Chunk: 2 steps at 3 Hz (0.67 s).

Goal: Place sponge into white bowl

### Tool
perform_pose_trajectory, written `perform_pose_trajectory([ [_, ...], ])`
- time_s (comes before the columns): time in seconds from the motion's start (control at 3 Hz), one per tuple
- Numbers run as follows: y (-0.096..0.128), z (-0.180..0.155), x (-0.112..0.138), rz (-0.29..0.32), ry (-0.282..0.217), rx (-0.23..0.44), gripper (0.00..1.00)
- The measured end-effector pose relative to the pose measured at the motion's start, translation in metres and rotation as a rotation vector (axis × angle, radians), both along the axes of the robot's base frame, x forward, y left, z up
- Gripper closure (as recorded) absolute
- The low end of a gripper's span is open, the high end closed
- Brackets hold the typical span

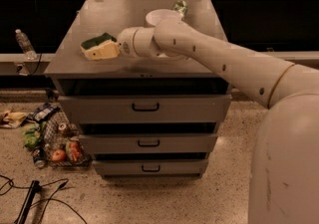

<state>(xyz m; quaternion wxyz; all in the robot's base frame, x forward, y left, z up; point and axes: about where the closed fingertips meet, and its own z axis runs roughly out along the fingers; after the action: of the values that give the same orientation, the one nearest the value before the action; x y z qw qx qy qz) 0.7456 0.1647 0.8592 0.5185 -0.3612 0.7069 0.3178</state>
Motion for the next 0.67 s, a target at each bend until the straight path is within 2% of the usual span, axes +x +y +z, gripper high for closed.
perform_pose_trajectory([
  [0.33,0.002,-0.011,0.011,-0.031,0.002,-0.012,0.0],
  [0.67,0.011,-0.016,0.022,-0.029,-0.013,-0.021,0.0],
])
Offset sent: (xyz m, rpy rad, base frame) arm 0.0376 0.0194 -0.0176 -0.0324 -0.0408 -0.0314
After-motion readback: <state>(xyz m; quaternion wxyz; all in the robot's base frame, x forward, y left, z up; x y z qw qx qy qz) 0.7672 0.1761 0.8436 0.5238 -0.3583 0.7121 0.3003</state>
